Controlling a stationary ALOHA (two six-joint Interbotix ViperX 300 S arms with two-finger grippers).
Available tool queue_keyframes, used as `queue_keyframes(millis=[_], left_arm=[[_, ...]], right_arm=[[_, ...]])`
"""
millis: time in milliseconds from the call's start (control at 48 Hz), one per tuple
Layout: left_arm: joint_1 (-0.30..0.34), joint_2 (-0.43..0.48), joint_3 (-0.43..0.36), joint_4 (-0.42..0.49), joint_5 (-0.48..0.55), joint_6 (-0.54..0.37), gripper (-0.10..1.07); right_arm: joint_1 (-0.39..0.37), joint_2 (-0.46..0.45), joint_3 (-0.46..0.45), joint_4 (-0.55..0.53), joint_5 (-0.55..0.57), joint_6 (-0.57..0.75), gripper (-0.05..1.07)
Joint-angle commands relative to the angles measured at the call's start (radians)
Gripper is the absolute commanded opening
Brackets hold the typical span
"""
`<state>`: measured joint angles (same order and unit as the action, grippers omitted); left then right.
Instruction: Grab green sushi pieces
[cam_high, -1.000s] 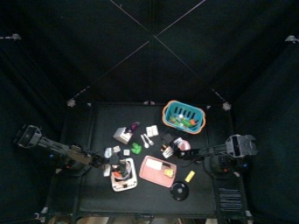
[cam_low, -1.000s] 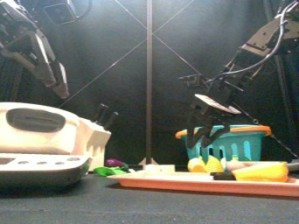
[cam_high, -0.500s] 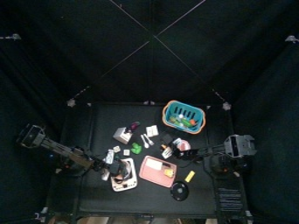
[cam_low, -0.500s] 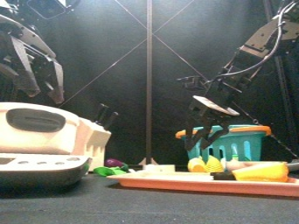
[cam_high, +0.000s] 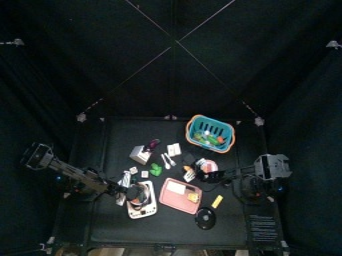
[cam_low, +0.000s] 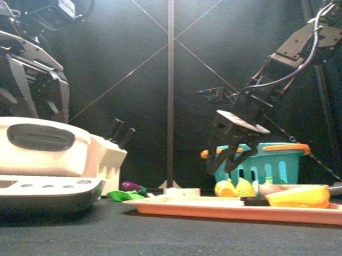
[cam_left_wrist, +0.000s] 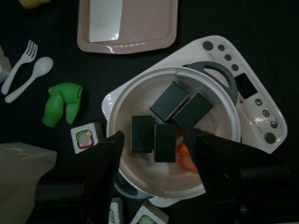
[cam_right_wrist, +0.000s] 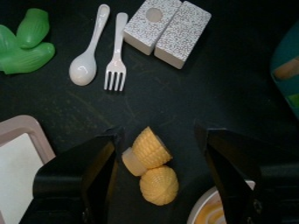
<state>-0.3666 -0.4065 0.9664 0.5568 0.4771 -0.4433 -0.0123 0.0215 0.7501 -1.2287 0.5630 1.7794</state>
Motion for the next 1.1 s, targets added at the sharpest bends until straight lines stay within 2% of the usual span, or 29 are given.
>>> queue_keyframes(millis=[0, 417, 708, 1083], left_arm=[[-0.003, 0.006, -0.029, 0.009, 0.017, 0.002, 0.91], [-0.023, 0.034, -0.032, 0.008, 0.034, 0.006, 0.91], [-0.023, 0.044, -0.037, 0.040, 0.069, 0.006, 0.91], [-0.023, 0.057, -0.037, 0.037, 0.061, 0.006, 0.91]], right_arm=[[-0.002, -0.014, -0.020, -0.005, 0.000, 0.000, 0.95], [-0.002, -0.011, -0.023, -0.005, -0.003, 0.000, 0.95], [-0.006, -0.002, -0.029, -0.005, -0.011, 0.000, 0.95], [-0.006, 0.003, -0.034, -0.006, -0.012, 0.000, 0.95]])
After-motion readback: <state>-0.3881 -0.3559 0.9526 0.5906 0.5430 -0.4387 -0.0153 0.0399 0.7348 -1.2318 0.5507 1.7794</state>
